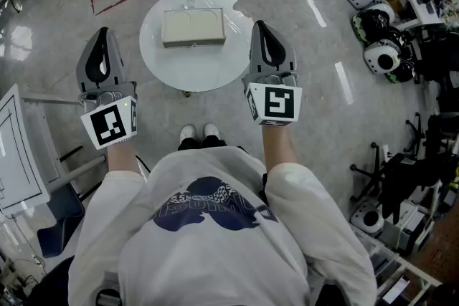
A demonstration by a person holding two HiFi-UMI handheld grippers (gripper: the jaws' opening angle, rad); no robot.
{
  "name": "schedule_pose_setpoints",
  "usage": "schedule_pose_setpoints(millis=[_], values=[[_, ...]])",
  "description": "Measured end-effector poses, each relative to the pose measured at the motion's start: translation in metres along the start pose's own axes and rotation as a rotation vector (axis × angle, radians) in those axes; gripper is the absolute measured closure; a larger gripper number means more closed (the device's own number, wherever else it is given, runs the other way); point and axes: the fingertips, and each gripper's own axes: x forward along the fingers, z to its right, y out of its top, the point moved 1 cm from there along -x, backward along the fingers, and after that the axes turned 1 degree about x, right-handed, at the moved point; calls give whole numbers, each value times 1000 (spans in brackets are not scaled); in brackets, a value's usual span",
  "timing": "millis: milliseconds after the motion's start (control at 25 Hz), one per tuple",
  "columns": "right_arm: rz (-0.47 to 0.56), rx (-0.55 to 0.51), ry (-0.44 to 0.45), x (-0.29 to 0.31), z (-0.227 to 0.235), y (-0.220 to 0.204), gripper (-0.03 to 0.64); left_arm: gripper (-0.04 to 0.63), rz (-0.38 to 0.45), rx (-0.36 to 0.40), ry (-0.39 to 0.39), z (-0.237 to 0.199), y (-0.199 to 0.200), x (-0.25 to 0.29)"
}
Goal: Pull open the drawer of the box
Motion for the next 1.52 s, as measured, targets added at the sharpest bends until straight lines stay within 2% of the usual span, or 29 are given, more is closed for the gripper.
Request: schedule_pose_setpoints(millis=[560, 640, 840, 920, 960, 1000, 1040, 1080, 1200, 1520], values=[[-15, -22, 21, 4, -1, -5, 620, 588, -14, -14, 5, 7, -4, 4], [-19, 10, 29, 2, 2, -7, 620, 587, -29, -34, -2, 10, -6, 2], [14, 178, 52, -2, 23, -11, 618, 587, -103, -166, -1, 3, -22, -8], [23, 226, 54, -4, 33, -14, 618, 586, -143, -179, -6, -1, -32, -12], [23, 240, 62, -4, 37, -16, 569, 585, -160, -180, -5, -2, -36, -15], [23, 250, 70, -4, 41, -17, 452, 583, -174, -186, -1, -4, -40, -17], [24, 254, 76, -3, 45, -18, 411, 552, -185, -199, 6, -5, -43, -18], [25, 251, 77, -3, 49, -18, 401, 494, -194, -215, 13, -6, -46, -20], [24, 222, 68, -5, 59, -20, 358, 421, -218, -240, 27, -4, -51, -24], [30, 211, 119, -1, 66, -23, 353, 406, -274, -261, 41, 15, -62, -23]])
